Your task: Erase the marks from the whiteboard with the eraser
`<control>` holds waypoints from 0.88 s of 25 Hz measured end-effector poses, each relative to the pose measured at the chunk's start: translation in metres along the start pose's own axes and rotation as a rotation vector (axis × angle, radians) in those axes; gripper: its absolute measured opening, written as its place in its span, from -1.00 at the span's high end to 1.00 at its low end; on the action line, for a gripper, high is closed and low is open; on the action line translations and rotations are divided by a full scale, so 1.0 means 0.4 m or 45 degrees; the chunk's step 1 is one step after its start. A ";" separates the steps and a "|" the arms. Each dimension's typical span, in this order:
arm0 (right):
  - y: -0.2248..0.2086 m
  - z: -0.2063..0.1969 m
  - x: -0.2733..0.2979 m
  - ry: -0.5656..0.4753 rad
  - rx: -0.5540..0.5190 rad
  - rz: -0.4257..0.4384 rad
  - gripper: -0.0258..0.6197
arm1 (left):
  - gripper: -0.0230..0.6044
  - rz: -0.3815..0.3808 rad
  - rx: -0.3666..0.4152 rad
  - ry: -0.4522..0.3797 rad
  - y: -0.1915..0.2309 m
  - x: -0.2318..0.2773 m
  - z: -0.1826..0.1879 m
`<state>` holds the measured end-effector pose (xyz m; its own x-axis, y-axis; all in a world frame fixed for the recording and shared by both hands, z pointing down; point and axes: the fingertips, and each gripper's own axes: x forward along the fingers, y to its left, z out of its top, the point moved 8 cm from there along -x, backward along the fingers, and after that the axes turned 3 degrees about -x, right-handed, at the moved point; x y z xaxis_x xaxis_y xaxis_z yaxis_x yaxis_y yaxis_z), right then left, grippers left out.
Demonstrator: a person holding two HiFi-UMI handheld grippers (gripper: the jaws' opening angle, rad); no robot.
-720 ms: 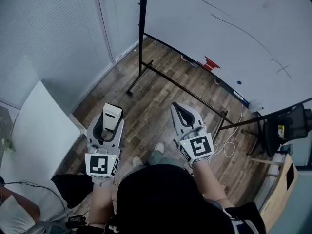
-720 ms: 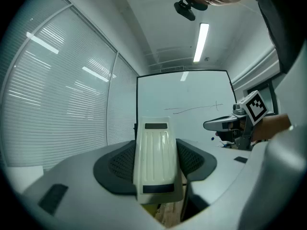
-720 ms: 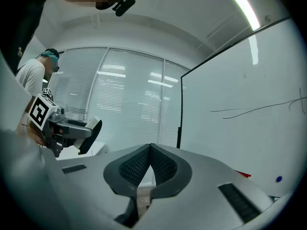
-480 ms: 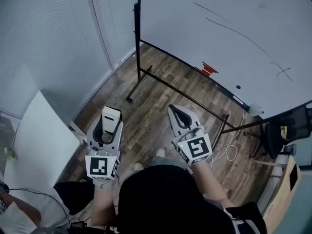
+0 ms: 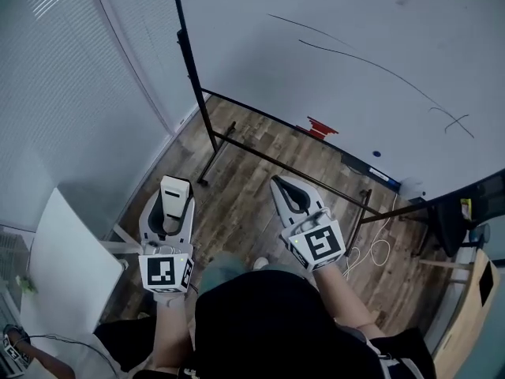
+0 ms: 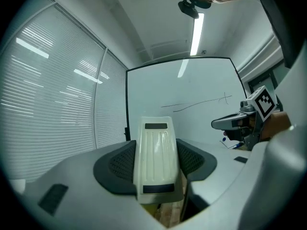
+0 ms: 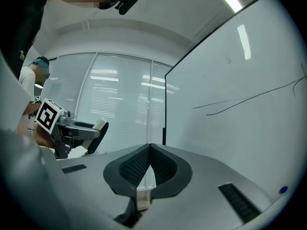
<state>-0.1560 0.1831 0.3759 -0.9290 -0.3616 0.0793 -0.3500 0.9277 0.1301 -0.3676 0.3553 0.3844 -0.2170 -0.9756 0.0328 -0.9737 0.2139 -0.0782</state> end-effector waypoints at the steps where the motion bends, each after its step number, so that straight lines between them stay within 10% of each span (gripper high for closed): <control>1: -0.019 -0.008 0.010 0.008 0.003 -0.005 0.83 | 0.10 -0.006 -0.005 0.001 -0.001 0.027 -0.001; 22: -0.376 -0.026 0.579 0.168 0.015 -0.372 0.84 | 0.10 -0.424 0.042 -0.150 0.283 0.881 0.067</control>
<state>-0.3174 -0.0412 0.3850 -0.7656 -0.6209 0.1681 -0.6016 0.7837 0.1549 -0.5525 0.0345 0.3604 0.1237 -0.9909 -0.0533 -0.9865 -0.1170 -0.1150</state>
